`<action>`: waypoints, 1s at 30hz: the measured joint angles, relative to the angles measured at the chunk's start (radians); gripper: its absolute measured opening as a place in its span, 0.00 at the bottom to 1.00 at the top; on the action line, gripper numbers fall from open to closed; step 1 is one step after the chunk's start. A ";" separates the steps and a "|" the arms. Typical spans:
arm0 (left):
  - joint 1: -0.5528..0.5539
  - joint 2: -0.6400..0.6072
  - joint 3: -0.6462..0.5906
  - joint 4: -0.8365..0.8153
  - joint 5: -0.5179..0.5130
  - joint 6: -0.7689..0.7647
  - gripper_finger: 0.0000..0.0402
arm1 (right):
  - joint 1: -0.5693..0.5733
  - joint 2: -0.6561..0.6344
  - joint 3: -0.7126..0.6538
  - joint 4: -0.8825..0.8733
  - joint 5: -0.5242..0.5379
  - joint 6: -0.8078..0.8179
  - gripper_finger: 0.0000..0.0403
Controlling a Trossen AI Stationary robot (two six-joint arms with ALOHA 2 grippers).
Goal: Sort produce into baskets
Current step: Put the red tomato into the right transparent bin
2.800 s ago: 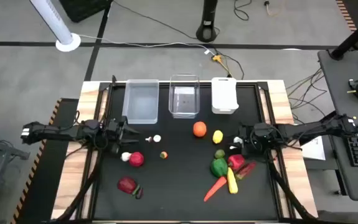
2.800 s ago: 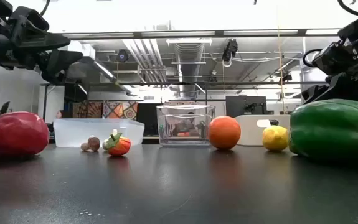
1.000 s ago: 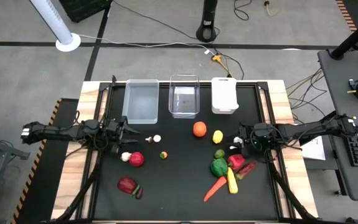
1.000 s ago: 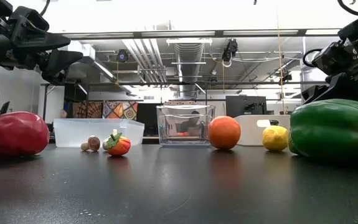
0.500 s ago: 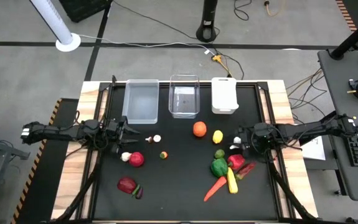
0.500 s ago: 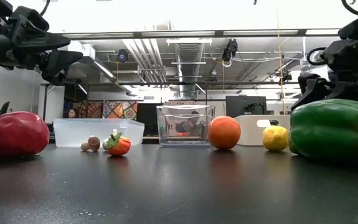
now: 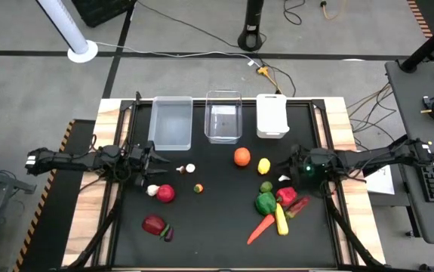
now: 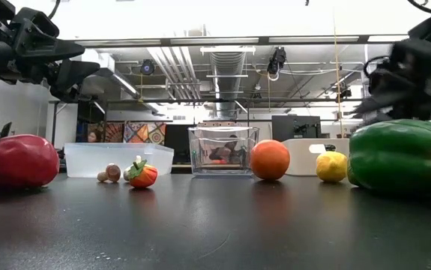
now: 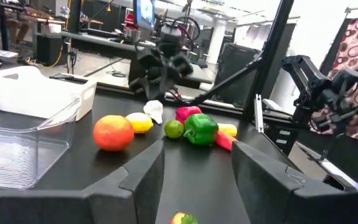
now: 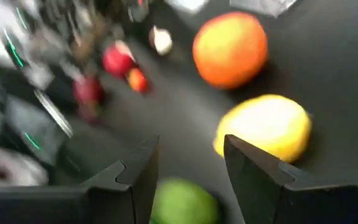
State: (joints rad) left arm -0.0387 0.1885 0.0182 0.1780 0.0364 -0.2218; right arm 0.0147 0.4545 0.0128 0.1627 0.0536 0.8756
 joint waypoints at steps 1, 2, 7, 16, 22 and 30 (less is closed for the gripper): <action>0.000 0.000 0.000 0.000 -0.001 0.000 0.42 | 0.000 0.000 0.000 0.054 0.000 0.027 0.42; 0.000 0.000 0.000 0.001 -0.003 0.002 0.42 | 0.000 0.000 0.000 0.114 -0.001 0.033 0.42; 0.000 0.000 0.000 0.108 -0.029 -0.225 0.42 | 0.000 0.000 0.005 0.383 0.009 -0.035 0.42; -0.027 0.053 0.123 0.322 -0.104 -0.505 0.42 | -0.002 0.036 0.232 0.102 0.112 -0.135 0.42; -0.027 0.239 0.448 -0.185 -0.133 -0.499 0.42 | -0.002 0.108 0.473 -0.344 0.204 -0.136 0.42; -0.028 0.492 0.795 -0.885 -0.131 -0.696 0.42 | -0.002 0.174 0.693 -0.745 0.245 -0.101 0.42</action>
State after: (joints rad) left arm -0.0663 0.6802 0.8130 -0.7075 -0.0950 -0.9183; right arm 0.0124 0.6288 0.7057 -0.5828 0.2989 0.7742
